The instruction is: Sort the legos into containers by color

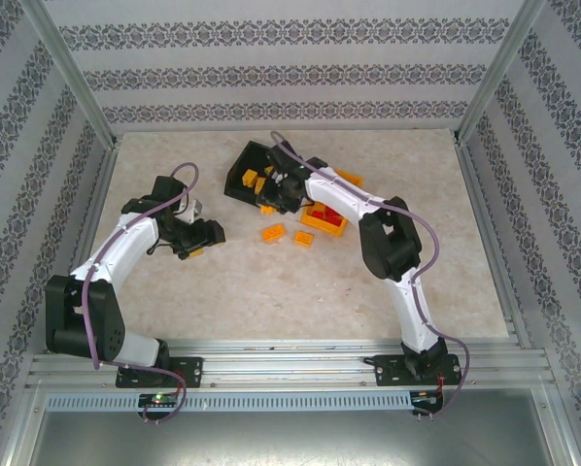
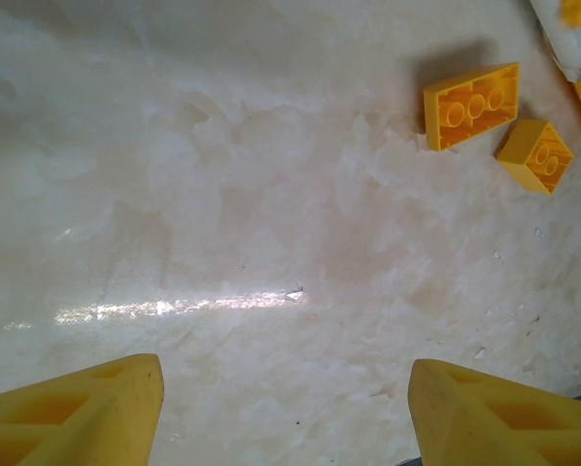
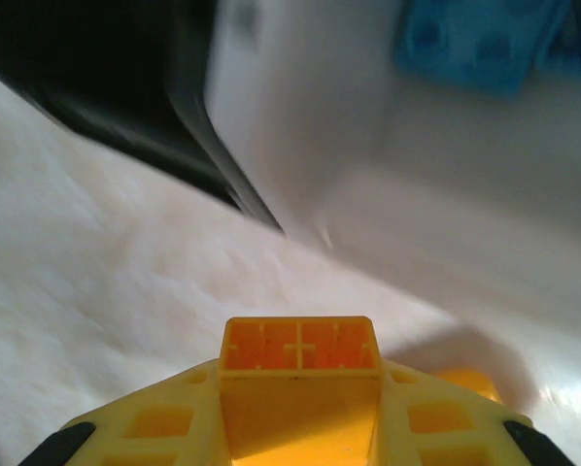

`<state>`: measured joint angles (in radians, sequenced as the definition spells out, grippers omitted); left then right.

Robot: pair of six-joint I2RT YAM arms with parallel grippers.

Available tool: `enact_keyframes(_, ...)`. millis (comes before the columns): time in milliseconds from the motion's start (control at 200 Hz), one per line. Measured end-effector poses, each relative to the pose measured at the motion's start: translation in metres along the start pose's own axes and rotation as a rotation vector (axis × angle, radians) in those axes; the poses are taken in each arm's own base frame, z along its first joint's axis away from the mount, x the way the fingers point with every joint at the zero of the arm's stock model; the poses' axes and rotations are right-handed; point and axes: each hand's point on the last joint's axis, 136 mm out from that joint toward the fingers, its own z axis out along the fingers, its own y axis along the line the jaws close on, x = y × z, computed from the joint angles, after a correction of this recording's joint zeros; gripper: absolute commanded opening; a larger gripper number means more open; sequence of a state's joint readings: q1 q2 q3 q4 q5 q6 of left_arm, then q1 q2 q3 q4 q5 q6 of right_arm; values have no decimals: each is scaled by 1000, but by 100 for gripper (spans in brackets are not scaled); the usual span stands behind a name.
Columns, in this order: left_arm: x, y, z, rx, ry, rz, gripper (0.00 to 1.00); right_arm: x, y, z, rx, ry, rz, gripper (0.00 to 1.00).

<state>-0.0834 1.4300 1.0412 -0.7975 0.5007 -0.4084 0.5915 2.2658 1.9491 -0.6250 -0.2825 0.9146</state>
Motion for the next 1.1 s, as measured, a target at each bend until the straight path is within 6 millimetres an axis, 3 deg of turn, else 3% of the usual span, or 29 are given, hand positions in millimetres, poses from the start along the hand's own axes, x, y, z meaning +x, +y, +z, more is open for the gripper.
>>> enact_keyframes(140,-2,0,-1,-6,-4,10,68,-53,39,-10,-131,-101,13,35)
enact_keyframes(230,-3,1,0,-9,-2,11,68,-78,62,-13,-196,-155,4,50)
enact_keyframes(280,-3,1,1,-13,0,10,69,-90,70,-13,-221,-177,4,52)
enact_keyframes(405,-2,2,1,-15,4,10,69,-108,77,-9,-247,-204,10,54)
enact_keyframes(535,-2,3,1,-18,3,12,69,-106,68,-7,-213,-193,17,58)
enact_keyframes(684,-2,2,1,-17,2,12,69,-86,41,-14,-109,-156,6,62)
enact_keyframes(859,-2,-1,-2,-5,-4,16,70,-46,9,-56,51,-126,-34,67)
enact_keyframes(979,-2,-4,-6,8,-16,23,71,-4,-8,-87,158,-110,-87,72)
enact_keyframes(1099,0,-7,-6,28,-17,21,71,46,-32,-90,245,-48,-126,76)
